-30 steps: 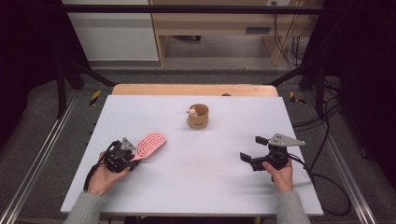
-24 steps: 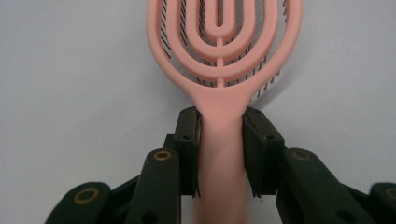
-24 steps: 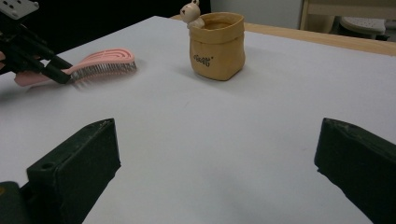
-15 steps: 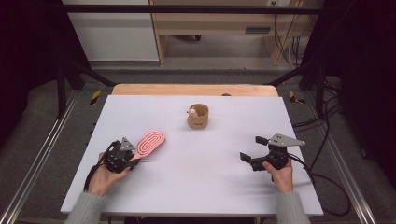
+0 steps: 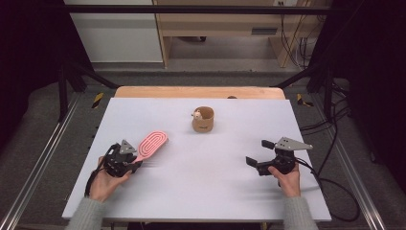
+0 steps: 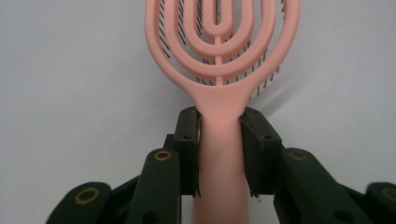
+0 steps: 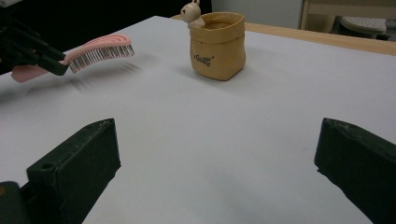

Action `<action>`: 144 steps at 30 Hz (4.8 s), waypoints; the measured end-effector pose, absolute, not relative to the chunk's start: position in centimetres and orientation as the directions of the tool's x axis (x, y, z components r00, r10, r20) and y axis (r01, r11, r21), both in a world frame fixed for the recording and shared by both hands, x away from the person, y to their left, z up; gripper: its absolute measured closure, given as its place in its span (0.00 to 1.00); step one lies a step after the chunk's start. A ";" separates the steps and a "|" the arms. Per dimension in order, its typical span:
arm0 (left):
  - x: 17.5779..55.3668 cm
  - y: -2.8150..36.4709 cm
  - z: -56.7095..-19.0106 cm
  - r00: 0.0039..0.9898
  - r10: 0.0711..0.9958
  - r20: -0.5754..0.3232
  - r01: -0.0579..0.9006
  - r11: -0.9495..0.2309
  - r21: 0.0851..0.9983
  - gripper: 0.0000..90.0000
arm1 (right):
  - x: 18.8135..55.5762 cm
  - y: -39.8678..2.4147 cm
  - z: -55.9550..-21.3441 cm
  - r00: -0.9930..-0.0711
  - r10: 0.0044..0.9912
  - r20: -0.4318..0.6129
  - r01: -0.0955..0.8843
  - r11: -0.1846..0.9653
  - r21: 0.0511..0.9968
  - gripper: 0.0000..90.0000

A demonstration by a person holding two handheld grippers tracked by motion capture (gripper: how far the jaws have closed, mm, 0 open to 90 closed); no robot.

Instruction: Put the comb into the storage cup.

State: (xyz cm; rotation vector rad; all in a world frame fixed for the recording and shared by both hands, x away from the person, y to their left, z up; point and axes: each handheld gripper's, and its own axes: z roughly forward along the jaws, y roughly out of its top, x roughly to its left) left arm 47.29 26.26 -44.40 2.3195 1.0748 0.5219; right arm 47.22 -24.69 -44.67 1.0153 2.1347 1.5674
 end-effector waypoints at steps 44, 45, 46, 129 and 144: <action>46.2 25.6 -42.8 0.543 0.832 0.112 0.550 -0.454 0.701 0.77 | 47.1 -23.5 -44.2 -0.719 0.670 0.184 0.358 0.130 0.925 0.00; 46.2 25.6 -42.8 0.543 0.832 0.112 0.550 -0.453 0.701 0.77 | 47.0 -23.4 -44.1 -0.719 0.670 0.186 0.358 0.127 0.925 0.00; 46.2 25.6 -42.8 0.543 0.833 0.111 0.550 -0.452 0.702 0.77 | 47.0 -23.4 -44.0 -0.719 0.670 0.187 0.357 0.124 0.926 0.00; 45.0 20.3 -41.5 0.576 0.810 0.116 0.469 -0.443 0.764 0.77 | 46.8 -17.9 -41.5 -0.697 0.686 0.208 0.363 0.088 0.928 0.00; 45.5 19.3 -41.3 0.574 0.810 0.115 0.461 -0.436 0.773 0.77 | 47.2 -16.7 -40.9 -0.707 0.672 0.220 0.364 0.079 0.928 0.01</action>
